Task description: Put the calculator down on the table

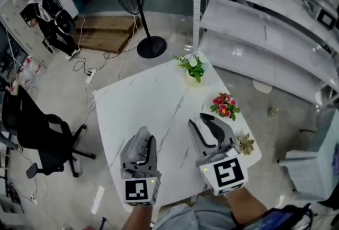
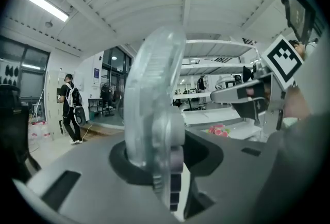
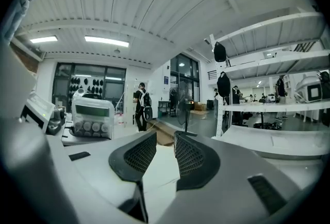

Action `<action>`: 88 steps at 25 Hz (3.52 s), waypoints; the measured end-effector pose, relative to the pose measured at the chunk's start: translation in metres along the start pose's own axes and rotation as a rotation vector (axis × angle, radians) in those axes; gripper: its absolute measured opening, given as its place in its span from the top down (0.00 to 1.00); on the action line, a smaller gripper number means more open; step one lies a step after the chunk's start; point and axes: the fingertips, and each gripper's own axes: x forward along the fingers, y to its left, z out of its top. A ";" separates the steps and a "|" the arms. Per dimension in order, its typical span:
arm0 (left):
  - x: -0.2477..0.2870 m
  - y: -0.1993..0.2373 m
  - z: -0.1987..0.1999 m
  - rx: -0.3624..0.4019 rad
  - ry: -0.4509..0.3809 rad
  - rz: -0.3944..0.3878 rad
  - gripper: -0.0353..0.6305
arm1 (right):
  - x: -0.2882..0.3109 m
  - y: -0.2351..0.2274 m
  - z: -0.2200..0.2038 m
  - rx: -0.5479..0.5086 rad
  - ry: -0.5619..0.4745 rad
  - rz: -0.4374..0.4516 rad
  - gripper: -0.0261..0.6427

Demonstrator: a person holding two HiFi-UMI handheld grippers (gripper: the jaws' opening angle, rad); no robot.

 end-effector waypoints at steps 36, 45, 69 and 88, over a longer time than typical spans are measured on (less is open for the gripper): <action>0.057 -0.031 -0.188 -0.065 0.298 -0.080 0.72 | 0.057 -0.017 -0.115 0.043 0.258 0.062 0.78; 0.061 -0.022 -0.190 -0.080 0.284 -0.072 0.64 | 0.061 -0.015 -0.119 0.038 0.270 0.066 0.78; 0.051 0.015 -0.219 -0.138 0.427 0.033 0.27 | 0.076 0.007 -0.117 0.041 0.281 0.105 0.78; -0.002 0.060 -0.240 -0.270 0.549 0.202 0.19 | 0.075 0.048 -0.106 0.028 0.251 0.168 0.78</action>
